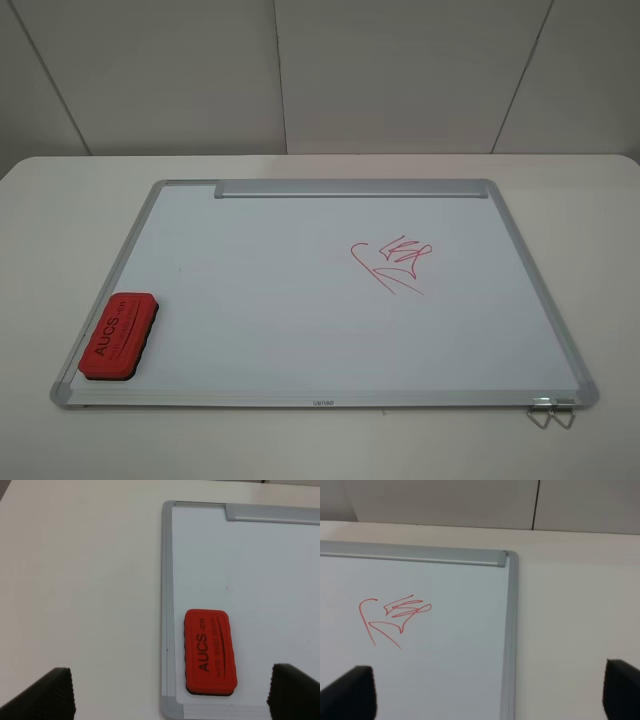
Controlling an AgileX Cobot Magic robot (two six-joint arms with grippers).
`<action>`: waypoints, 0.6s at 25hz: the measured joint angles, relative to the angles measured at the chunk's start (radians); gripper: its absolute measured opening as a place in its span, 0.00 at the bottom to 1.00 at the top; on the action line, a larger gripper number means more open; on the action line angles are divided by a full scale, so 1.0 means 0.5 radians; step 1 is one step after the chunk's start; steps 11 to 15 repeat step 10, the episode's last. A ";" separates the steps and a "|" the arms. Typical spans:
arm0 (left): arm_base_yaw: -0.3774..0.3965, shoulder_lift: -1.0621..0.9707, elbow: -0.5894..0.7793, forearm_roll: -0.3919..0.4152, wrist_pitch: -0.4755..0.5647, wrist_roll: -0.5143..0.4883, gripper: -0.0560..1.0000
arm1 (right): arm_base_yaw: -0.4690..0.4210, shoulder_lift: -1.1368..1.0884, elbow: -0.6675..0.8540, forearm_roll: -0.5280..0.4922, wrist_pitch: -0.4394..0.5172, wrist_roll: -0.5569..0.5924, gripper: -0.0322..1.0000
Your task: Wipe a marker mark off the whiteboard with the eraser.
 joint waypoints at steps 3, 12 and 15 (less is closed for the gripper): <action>0.000 0.000 0.000 0.000 0.000 0.000 0.78 | 0.000 0.000 0.000 0.000 0.000 0.000 0.83; 0.000 0.000 0.000 0.000 0.000 0.000 0.78 | 0.000 0.000 0.000 0.000 0.000 0.000 0.83; 0.000 0.000 0.000 0.000 0.000 0.000 0.78 | 0.000 0.000 0.000 0.000 0.000 0.000 0.83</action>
